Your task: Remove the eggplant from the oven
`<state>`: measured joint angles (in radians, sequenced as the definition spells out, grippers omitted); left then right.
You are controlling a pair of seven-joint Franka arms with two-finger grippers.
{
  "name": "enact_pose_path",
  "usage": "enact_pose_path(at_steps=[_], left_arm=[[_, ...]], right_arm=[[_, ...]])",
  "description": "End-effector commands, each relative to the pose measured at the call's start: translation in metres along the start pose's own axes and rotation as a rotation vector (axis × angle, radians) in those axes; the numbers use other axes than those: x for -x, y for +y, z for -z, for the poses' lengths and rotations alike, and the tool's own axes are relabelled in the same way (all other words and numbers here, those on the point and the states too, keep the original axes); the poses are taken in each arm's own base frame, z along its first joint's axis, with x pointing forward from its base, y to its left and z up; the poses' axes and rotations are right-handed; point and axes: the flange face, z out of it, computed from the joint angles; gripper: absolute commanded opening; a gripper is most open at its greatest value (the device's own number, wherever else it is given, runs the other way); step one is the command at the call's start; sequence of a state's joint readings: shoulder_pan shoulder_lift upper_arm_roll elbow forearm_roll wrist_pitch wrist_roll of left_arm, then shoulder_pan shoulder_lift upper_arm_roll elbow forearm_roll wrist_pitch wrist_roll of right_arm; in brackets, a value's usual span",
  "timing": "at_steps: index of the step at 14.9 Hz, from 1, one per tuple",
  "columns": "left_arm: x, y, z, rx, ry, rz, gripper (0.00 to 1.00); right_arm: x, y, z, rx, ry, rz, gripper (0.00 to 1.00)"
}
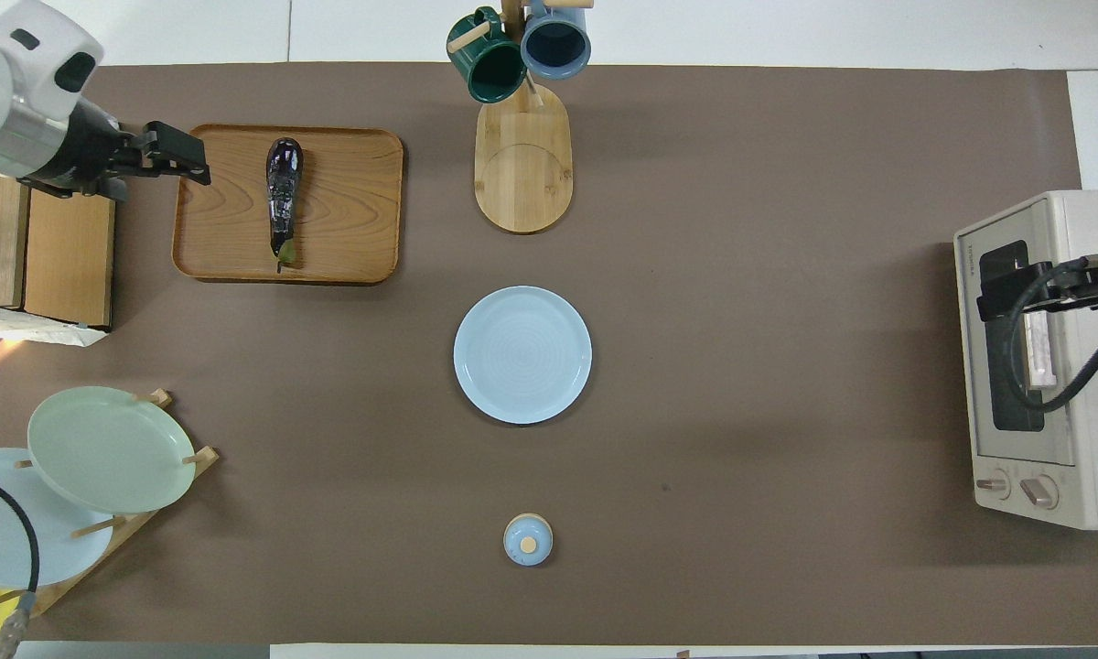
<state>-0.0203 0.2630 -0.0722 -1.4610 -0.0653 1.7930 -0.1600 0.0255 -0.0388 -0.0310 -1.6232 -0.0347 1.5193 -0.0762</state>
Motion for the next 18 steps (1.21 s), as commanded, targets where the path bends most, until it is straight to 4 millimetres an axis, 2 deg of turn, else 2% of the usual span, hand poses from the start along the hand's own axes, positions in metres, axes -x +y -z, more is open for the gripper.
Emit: enact_pose_path(at_steps=[1,3,6,8,11,12,15,18], left_arm=[[0.038,-0.013,0.053,-0.037,-0.026,0.023,1.00],[0.061,-0.016,0.078,-0.050,-0.065,0.027,1.00],[0.094,-0.018,0.103,-0.091,-0.118,0.018,1.00],[0.115,-0.019,0.102,-0.102,-0.166,0.018,1.00],[0.137,-0.018,0.083,-0.111,-0.199,0.019,1.00],[0.137,-0.018,0.080,-0.106,-0.189,0.015,1.00],[0.130,-0.019,0.093,-0.082,-0.159,0.022,1.00],[0.129,-0.018,0.095,-0.079,-0.153,0.015,1.00]], right_arm=[[0.001,0.004,0.000,-0.004,0.013,-0.006,1.00],[0.001,0.003,0.001,-0.002,0.018,0.005,1.00],[0.001,0.007,0.002,-0.002,0.017,-0.001,1.00],[0.000,0.007,0.002,-0.001,0.025,-0.006,1.00],[-0.002,0.006,0.004,0.002,0.043,-0.006,1.00],[-0.002,0.006,0.003,0.002,0.043,-0.008,1.00],[-0.002,0.005,0.003,0.002,0.042,-0.005,1.00],[-0.003,0.000,0.004,0.003,0.045,0.003,1.00]])
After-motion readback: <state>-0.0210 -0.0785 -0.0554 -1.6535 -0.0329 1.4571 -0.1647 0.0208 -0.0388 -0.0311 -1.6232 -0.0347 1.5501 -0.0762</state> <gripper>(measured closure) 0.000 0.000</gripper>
